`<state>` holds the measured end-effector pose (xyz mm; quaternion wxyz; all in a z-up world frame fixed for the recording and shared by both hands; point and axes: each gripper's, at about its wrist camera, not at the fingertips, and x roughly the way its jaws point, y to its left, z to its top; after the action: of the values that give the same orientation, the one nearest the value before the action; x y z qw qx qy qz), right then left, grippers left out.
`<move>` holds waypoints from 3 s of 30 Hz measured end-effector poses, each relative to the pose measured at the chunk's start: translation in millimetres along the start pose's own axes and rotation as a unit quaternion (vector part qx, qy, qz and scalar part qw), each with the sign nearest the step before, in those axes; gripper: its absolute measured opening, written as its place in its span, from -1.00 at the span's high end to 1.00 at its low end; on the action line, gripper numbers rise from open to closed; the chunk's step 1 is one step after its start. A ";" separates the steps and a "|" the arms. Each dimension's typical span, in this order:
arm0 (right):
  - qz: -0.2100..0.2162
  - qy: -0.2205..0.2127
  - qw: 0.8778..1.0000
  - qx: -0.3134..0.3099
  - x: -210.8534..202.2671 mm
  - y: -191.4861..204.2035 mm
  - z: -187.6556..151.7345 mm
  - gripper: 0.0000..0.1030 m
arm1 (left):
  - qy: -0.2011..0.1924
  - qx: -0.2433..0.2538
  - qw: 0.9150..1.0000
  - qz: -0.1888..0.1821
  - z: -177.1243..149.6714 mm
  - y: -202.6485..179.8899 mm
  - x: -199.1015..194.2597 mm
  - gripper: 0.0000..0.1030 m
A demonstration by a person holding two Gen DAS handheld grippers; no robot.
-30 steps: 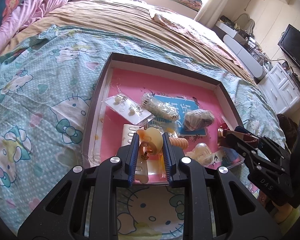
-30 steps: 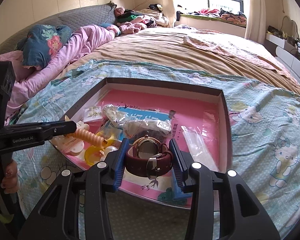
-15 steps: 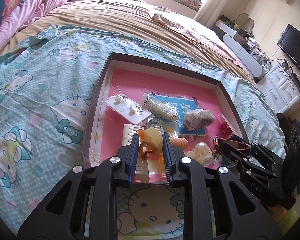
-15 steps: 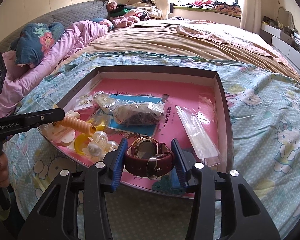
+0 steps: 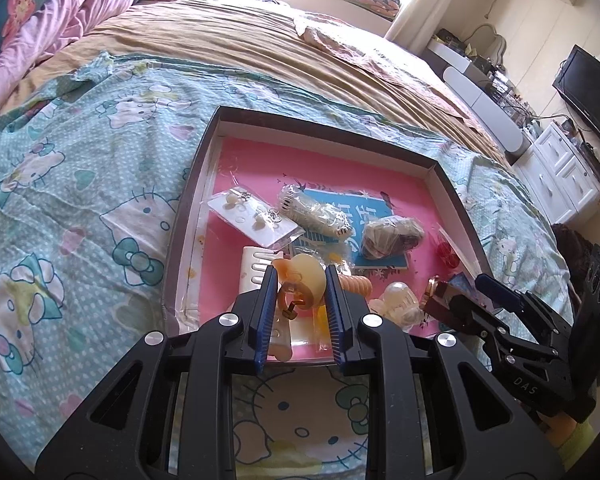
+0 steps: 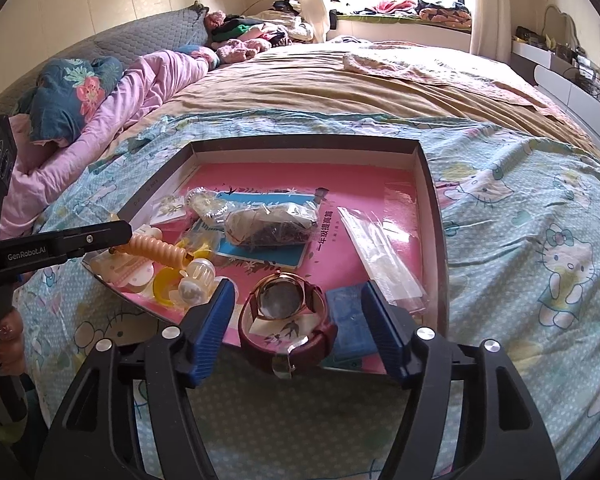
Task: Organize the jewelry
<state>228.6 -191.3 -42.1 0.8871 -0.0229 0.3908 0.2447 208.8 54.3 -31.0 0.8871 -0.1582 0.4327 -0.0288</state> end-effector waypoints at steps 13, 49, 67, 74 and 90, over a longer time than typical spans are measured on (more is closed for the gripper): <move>-0.003 -0.021 0.999 0.026 -29.3 -9.5 -7.6 -0.64 | -0.006 0.008 1.000 0.009 -4.5 -11.7 -14.0 0.38; -0.009 -0.107 0.994 0.009 -135.9 21.2 -36.1 -0.91 | -0.088 0.047 0.995 0.013 -52.1 -40.2 -112.8 -0.81; -0.019 -0.091 0.996 0.001 -143.1 30.4 -78.7 -0.91 | -0.081 0.060 0.995 0.027 -104.7 -36.0 -121.0 -0.81; -0.024 -0.082 0.996 0.001 -143.0 33.4 -96.6 -0.91 | -0.076 0.064 0.995 0.031 -123.1 -34.0 -118.4 -0.81; -0.028 -0.077 0.997 0.003 -142.0 34.2 -106.3 -0.91 | -0.083 0.065 0.994 0.041 -130.0 -33.7 -123.5 -0.81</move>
<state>59.0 -245.0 -10.6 0.9210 -0.0120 0.3216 0.2197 33.6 12.2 -1.8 0.9287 -0.0841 0.3611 -0.0072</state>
